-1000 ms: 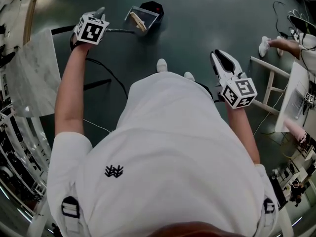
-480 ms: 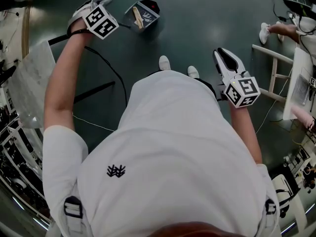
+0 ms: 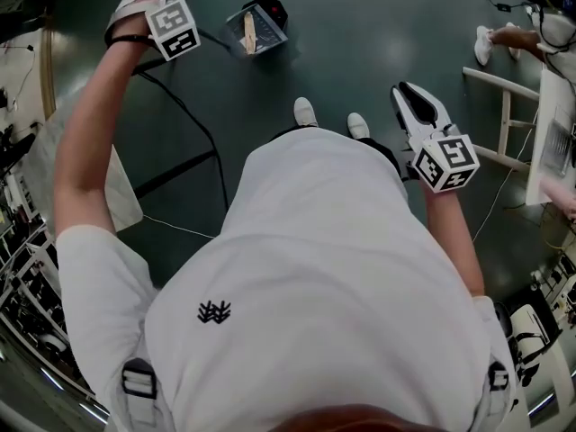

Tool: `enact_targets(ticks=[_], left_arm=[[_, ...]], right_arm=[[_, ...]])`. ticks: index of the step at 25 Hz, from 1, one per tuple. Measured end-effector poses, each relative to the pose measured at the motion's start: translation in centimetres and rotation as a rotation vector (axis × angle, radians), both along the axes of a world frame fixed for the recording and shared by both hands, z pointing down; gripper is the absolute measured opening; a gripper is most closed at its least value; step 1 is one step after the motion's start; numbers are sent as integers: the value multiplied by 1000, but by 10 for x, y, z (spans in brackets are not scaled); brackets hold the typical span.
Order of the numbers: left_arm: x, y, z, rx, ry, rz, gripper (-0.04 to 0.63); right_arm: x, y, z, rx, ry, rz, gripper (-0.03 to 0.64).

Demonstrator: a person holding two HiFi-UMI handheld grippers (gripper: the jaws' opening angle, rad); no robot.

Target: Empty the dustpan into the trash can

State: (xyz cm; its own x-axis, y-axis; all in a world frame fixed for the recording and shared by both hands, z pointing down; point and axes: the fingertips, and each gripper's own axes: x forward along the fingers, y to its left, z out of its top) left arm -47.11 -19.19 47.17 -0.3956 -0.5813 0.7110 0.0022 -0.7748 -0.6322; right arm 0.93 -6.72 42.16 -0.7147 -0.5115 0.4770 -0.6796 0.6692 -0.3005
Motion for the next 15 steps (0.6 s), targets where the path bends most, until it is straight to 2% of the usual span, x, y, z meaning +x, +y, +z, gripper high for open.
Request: enact_targets(ticks=[6, 15], left_arm=[[17, -29, -3, -52, -165, 146, 57], [49, -61, -12, -83, -311, 317, 55]], right_arm=[[6, 0, 0, -4, -11, 14, 67], [39, 13, 7, -16, -24, 100, 66]])
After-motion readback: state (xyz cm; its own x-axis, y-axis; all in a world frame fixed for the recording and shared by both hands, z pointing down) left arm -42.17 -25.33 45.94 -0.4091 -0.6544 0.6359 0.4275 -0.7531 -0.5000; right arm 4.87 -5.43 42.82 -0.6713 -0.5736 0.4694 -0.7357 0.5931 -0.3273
